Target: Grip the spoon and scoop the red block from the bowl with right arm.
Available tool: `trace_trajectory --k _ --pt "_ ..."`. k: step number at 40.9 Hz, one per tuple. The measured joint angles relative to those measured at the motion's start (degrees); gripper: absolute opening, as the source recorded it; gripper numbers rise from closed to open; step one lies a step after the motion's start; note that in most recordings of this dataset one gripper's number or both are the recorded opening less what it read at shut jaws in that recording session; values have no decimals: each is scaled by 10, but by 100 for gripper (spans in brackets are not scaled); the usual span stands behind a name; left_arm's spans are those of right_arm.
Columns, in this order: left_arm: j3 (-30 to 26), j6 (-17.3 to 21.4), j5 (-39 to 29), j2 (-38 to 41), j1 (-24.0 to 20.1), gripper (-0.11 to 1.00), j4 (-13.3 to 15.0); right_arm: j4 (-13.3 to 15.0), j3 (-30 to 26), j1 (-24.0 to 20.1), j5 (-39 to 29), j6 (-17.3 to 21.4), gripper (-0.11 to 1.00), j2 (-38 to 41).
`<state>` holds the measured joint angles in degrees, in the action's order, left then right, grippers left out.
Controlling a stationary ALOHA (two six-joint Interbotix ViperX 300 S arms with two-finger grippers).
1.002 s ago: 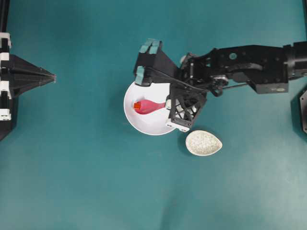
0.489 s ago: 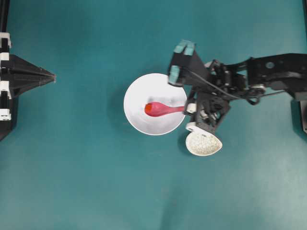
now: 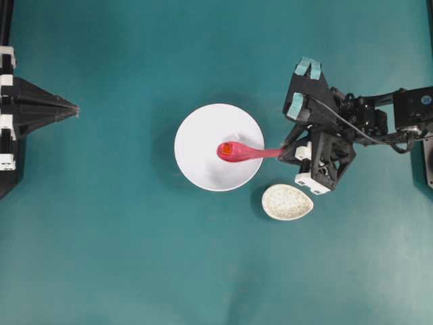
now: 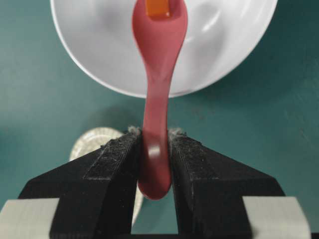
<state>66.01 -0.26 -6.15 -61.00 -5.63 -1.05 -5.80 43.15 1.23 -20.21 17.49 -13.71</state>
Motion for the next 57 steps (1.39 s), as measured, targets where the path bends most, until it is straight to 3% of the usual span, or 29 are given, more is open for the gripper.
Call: trace_trajectory --k 14,22,41,57 --pt "0 0 1 0 0 0 0 0 12 -1 26 0 26 0" --pt "0 0 0 0 0 0 0 0 -16 -1 27 -1 26 -1" --pt "1 -25 -19 1 1 0 0 1 -112 0 -99 -4 26 -54" --pt "0 -25 -22 -1 0 0 0 0 -117 3 -101 -4 26 -106"
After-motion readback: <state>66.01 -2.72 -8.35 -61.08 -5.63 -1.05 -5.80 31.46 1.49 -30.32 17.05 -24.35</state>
